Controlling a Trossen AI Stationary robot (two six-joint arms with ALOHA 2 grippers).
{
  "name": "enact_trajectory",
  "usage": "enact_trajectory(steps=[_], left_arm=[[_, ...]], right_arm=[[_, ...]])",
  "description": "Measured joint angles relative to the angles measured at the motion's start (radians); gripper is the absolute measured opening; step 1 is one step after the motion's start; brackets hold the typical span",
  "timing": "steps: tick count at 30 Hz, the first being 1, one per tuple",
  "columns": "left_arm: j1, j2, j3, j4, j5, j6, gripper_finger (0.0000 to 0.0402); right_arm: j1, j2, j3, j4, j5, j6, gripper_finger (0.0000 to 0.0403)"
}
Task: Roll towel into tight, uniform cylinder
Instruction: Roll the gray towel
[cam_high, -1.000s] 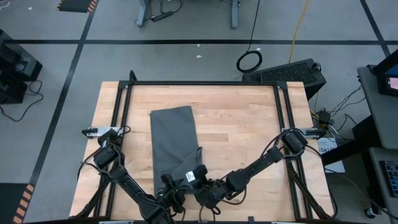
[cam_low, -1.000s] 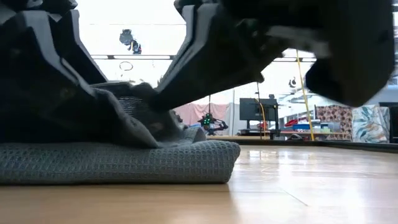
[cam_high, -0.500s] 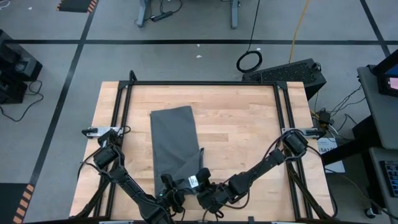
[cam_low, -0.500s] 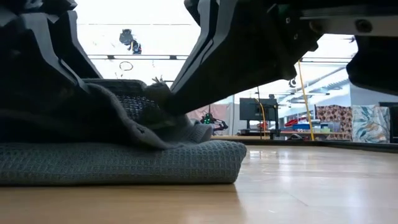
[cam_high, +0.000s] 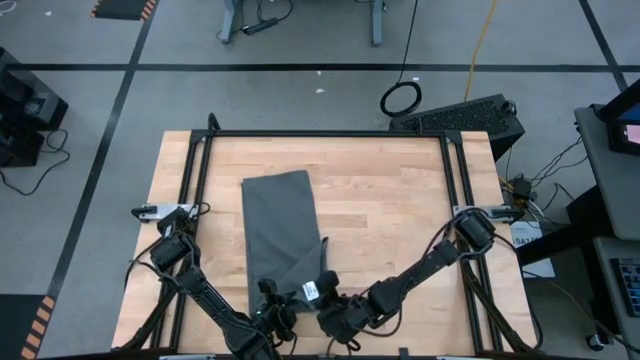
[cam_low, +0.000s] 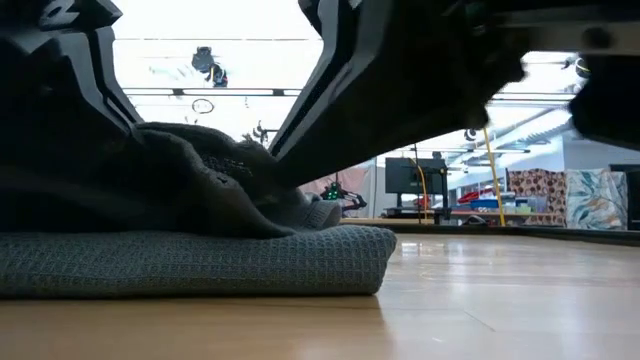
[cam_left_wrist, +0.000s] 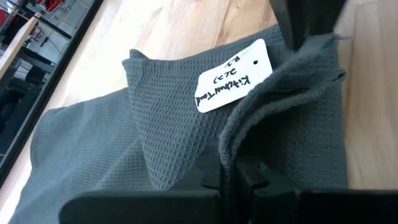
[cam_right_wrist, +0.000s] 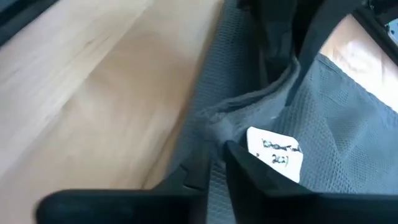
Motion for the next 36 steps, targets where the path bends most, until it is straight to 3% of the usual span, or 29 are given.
enact_trajectory(steps=[9, 12, 16, 22, 29, 36], left_arm=[[0.0, 0.0, 0.0, 0.0, -0.006, -0.001, 0.0005], [0.0, 0.0, 0.0, 0.0, -0.009, -0.002, 0.0005], [0.0, 0.0, 0.0, 0.0, -0.012, -0.006, 0.0005], [0.002, 0.0, 0.0, -0.001, -0.016, -0.053, 0.0005], [0.002, 0.0, 0.0, 0.0, -0.015, -0.053, 0.0004], [0.001, 0.0, 0.0, -0.001, -0.015, -0.054, 0.0004]], right_arm=[[0.054, 0.0, 0.0, -0.017, 0.154, 0.082, 0.0162], [0.069, 0.0, 0.0, -0.017, 0.238, 0.114, 0.0189], [0.072, 0.0, 0.0, -0.015, 0.228, 0.19, 0.0215], [0.075, 0.04, -0.001, 0.044, 0.255, 0.249, 0.0238], [0.09, 0.097, -0.001, 0.136, 0.408, 0.239, 0.0242], [0.092, 0.1, -0.001, 0.152, 0.416, 0.296, 0.0242]])
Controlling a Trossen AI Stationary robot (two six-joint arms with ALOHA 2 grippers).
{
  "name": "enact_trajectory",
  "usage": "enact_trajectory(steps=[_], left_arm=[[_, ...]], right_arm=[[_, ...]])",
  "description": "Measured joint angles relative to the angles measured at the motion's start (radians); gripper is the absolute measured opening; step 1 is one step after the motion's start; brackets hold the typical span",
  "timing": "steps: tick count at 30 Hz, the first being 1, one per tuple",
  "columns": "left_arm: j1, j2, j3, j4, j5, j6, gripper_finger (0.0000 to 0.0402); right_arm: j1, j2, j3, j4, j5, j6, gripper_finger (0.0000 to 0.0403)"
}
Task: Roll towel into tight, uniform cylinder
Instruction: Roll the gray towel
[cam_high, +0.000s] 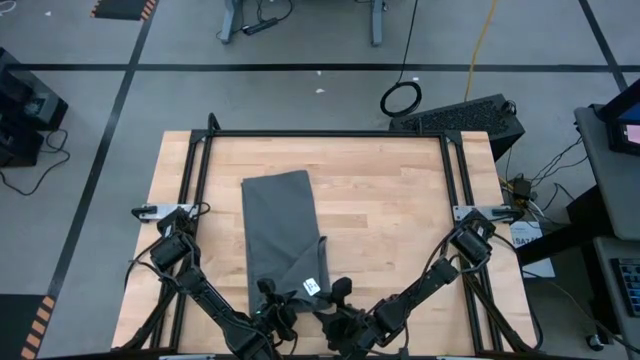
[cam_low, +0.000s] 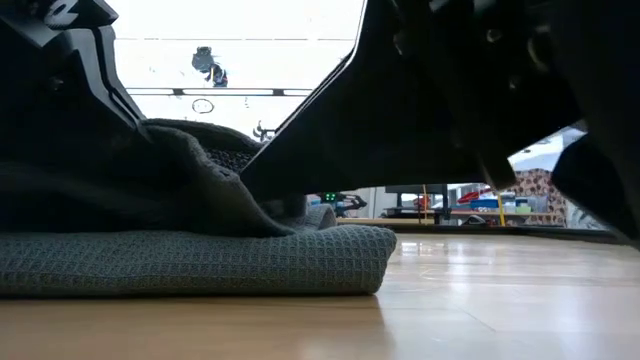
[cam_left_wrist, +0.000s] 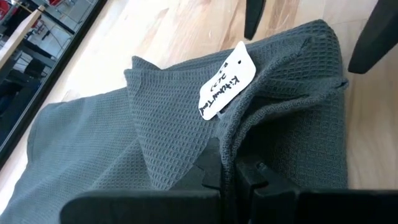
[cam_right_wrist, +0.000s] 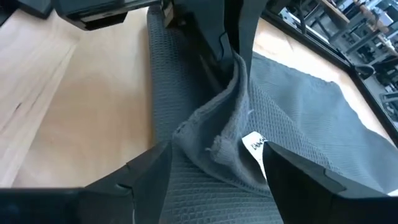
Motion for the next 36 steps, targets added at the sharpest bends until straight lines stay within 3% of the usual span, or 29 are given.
enact_trajectory(steps=[9, 15, 26, 36], left_arm=[[0.005, 0.0, 0.0, -0.001, 0.007, -0.036, 0.0004], [0.005, 0.0, 0.0, -0.002, 0.014, -0.051, 0.0004], [0.005, 0.0, 0.0, -0.003, 0.015, -0.052, 0.0004], [0.005, 0.0, 0.0, 0.001, 0.015, -0.077, 0.0004]], right_arm=[[0.0, 0.045, 0.0, 0.036, 0.01, 0.018, 0.0242], [0.004, 0.058, 0.0, 0.074, 0.137, 0.015, 0.0238], [0.003, 0.058, 0.0, 0.097, 0.077, 0.036, 0.0151], [-0.025, 0.058, 0.0, 0.115, 0.028, 0.042, 0.0103]])
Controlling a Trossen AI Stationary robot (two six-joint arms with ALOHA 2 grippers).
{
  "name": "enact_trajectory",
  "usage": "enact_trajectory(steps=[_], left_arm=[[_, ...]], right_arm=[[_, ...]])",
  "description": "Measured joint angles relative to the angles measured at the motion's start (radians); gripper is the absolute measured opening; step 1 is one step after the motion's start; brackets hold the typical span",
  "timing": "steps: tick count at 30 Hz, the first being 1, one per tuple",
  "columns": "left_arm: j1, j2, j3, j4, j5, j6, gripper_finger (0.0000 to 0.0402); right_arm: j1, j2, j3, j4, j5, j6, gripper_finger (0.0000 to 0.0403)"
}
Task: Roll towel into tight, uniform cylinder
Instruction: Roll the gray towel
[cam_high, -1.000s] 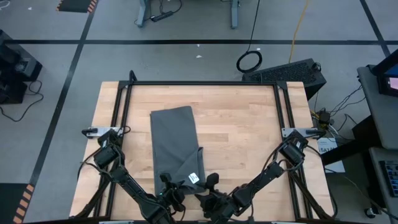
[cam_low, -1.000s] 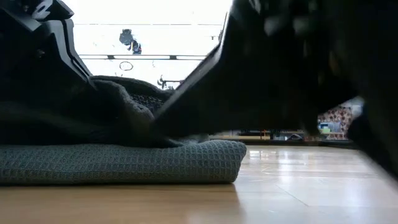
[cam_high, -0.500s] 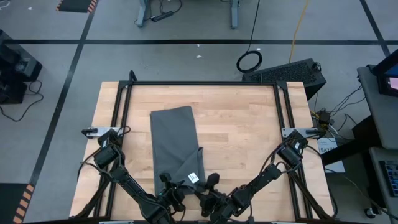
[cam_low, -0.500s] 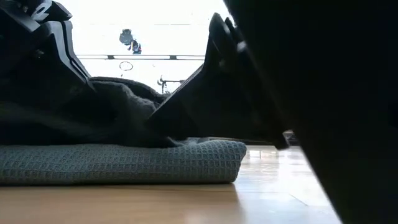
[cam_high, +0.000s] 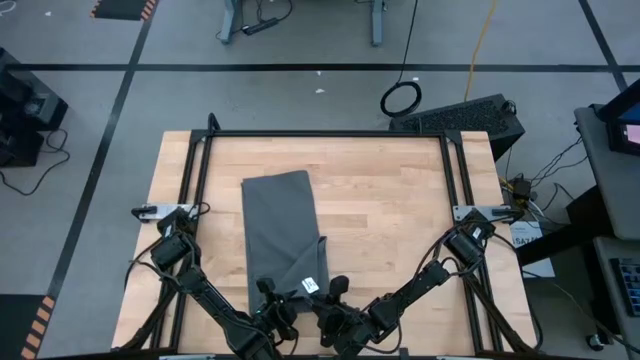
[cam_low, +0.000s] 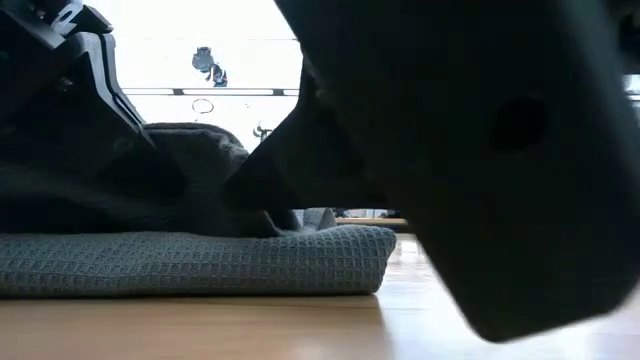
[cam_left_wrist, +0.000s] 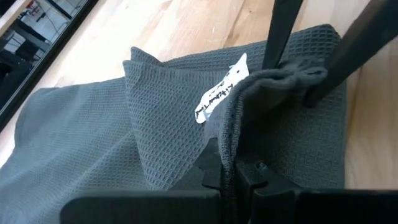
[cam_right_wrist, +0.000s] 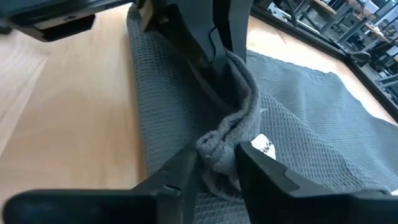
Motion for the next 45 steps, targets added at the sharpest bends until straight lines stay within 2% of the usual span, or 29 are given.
enact_trajectory(steps=[7, 11, 15, 21, 23, 26, 33, 40, 45], left_arm=[[0.0, 0.0, 0.001, -0.023, 0.014, 0.004, 0.0014], [-0.013, 0.0, 0.05, -0.085, 0.027, 0.064, 0.0026], [-0.037, 0.0, 0.131, -0.087, 0.015, 0.222, 0.0075], [-0.025, -0.001, 0.143, 0.15, 0.026, 0.47, 0.0173], [-0.013, -0.001, 0.132, 0.183, 0.027, 0.5, 0.0196], [0.011, -0.001, 0.13, 0.149, 0.058, 0.501, 0.0208], [0.064, 0.0, 0.129, 0.085, 0.227, 0.502, 0.0177], [0.067, 0.0, 0.129, 0.028, 0.253, 0.496, 0.011], [0.066, 0.0, 0.129, 0.029, 0.22, 0.491, 0.0033]], right_arm=[[-0.003, 0.0, 0.0, -0.001, -0.002, -0.023, 0.0018], [-0.002, 0.0, 0.0, -0.001, -0.002, -0.034, 0.0013], [-0.002, -0.005, 0.0, -0.003, -0.006, -0.036, 0.0015], [-0.004, -0.013, 0.002, -0.002, -0.031, -0.061, 0.0009], [-0.004, -0.013, 0.002, -0.004, -0.035, -0.062, 0.0009], [-0.004, -0.013, 0.002, -0.003, -0.052, -0.061, 0.0009], [0.002, -0.015, 0.002, -0.003, -0.055, -0.065, 0.0009], [0.003, -0.015, 0.002, -0.003, -0.059, -0.081, 0.0009], [0.003, -0.015, 0.002, -0.003, -0.06, -0.09, 0.0009]])
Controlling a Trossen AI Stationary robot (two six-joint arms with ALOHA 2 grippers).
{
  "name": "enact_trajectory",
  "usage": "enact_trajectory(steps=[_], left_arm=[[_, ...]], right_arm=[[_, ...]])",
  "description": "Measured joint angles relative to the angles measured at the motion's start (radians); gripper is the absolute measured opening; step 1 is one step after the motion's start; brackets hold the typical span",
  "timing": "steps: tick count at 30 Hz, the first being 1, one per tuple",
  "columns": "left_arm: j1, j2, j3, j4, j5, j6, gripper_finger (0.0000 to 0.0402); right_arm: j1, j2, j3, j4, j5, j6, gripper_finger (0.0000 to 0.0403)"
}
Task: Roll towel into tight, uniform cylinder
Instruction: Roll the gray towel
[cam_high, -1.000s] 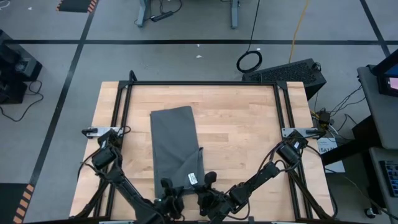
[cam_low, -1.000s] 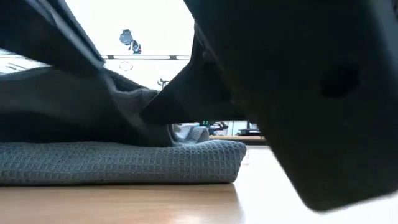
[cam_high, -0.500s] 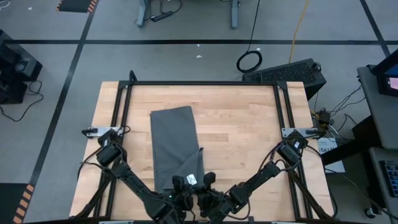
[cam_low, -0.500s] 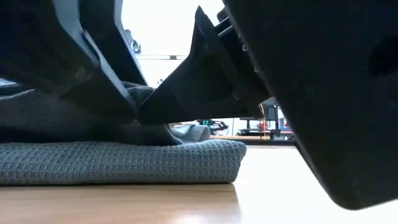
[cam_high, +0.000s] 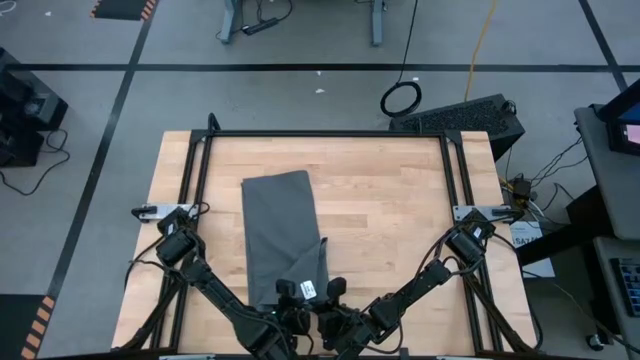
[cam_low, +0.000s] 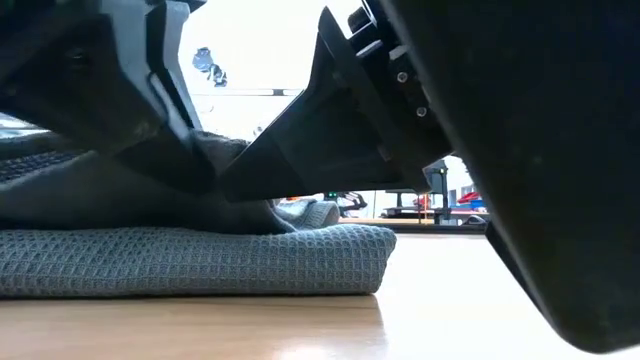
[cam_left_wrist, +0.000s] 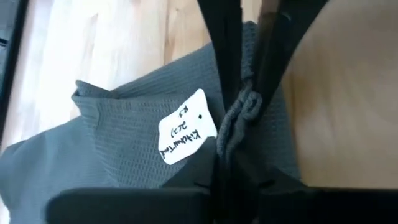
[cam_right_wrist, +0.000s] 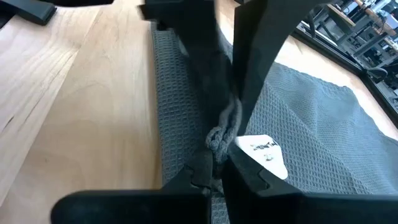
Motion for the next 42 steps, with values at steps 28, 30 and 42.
enact_trajectory(steps=[28, 30, 42], left_arm=[[-0.168, -0.098, 0.005, -0.141, -0.358, -0.122, 0.0002], [-0.167, -0.099, 0.005, -0.147, -0.358, -0.132, 0.0002], [-0.174, -0.099, 0.005, -0.19, -0.358, -0.177, 0.0002]], right_arm=[[-0.083, -0.248, -0.206, -0.48, -0.001, 0.042, 0.0208], [-0.095, -0.293, -0.244, -0.432, -0.016, -0.025, 0.0208], [-0.215, -0.46, -0.583, 0.13, -0.307, -0.328, 0.0208]])
